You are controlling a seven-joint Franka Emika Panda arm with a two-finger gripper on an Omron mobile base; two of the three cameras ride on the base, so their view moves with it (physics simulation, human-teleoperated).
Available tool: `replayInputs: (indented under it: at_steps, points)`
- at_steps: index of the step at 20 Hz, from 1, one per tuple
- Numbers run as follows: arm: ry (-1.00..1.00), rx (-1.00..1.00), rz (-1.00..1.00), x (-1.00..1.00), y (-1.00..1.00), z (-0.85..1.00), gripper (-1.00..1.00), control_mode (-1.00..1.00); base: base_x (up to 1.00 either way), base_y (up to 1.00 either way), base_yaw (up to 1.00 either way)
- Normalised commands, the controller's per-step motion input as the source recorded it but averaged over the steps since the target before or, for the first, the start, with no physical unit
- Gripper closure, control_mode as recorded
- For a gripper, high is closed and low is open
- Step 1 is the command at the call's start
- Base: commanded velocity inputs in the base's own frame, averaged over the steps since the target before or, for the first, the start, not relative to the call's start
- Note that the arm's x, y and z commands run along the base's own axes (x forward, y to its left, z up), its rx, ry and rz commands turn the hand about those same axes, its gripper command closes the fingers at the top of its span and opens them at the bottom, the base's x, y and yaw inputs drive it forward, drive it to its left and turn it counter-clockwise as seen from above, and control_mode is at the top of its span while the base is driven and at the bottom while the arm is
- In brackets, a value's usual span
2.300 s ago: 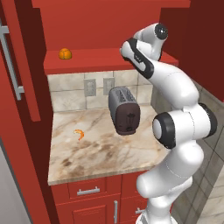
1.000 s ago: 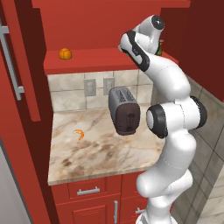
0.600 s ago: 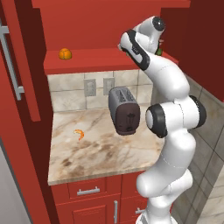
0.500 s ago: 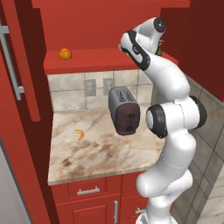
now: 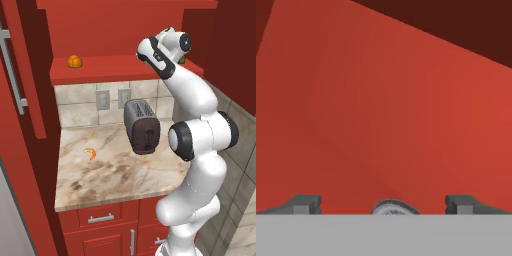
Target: Pick the cans from the counter and place them in their designated side in the cabinet.
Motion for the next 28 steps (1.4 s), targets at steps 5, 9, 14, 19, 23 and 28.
replayInputs:
  at_steps: [5,9,14,19,23,28]
  points:
    - [-0.09,0.00,0.05,-0.13,0.00,0.38,-1.00,-1.00,0.00,0.00,0.00]
    - [-0.02,0.00,0.05,-0.28,0.00,0.49,-1.00,-1.00,0.00,0.00,0.00]
    - [0.00,-0.01,0.06,-0.48,0.02,0.33,-1.00,-1.00,0.00,0.00,0.00]
    - [0.00,-0.03,0.05,-0.62,0.15,0.16,-1.00,-1.00,0.00,0.00,0.00]
    - [0.00,-0.04,0.05,-0.76,0.24,0.04,-1.00,-1.00,0.00,0.00,0.00]
    - [0.00,-0.05,0.05,-0.80,0.27,0.00,-1.00,-1.00,0.00,0.00,0.00]
